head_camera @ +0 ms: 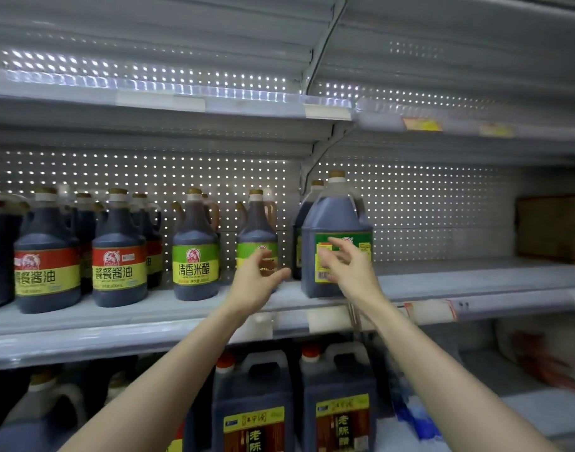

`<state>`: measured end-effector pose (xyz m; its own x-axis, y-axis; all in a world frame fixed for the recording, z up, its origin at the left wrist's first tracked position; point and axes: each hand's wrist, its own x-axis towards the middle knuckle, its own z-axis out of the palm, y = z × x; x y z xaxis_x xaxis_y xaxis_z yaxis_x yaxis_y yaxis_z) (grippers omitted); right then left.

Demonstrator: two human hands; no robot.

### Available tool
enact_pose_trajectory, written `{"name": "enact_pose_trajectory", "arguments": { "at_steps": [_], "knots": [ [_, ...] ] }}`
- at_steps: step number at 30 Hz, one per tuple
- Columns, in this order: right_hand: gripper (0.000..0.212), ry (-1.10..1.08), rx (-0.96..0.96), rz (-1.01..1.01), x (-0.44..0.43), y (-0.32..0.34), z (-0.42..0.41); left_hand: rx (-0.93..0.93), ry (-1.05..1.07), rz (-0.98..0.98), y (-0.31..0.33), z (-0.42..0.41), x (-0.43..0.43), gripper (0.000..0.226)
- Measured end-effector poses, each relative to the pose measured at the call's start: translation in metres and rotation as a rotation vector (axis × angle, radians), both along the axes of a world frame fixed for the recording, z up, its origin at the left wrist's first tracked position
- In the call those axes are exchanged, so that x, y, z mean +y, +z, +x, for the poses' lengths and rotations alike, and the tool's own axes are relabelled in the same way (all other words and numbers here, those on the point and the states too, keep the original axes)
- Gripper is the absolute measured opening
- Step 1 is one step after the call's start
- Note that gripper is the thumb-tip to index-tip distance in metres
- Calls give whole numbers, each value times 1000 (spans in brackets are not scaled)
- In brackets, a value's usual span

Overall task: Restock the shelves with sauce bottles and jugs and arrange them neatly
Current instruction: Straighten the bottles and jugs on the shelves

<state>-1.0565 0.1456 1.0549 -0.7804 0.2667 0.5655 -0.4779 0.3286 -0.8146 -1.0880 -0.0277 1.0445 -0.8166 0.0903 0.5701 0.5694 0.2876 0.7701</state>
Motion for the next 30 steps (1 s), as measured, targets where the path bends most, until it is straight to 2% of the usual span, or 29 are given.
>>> {"name": "enact_pose_trajectory", "arguments": {
  "at_steps": [7,11,14,21,26,30],
  "knots": [
    [44,-170,-41,-44,37,-14,40,-3,-130,-73,-5,21,28,52],
    [41,-200,-50,-25,49,-19,52,-18,-148,-99,-7,28,34,60],
    [47,-197,-56,-11,60,-20,52,-49,-154,-91,-9,29,41,64],
    [61,-89,-60,62,89,-13,23,-79,-117,18,-3,13,64,71],
    [86,47,-104,88,115,-2,-2,-125,-68,2,-3,-1,79,88],
    [90,182,-130,67,128,7,-27,-150,-78,-3,5,-11,91,97]
  ]
}}
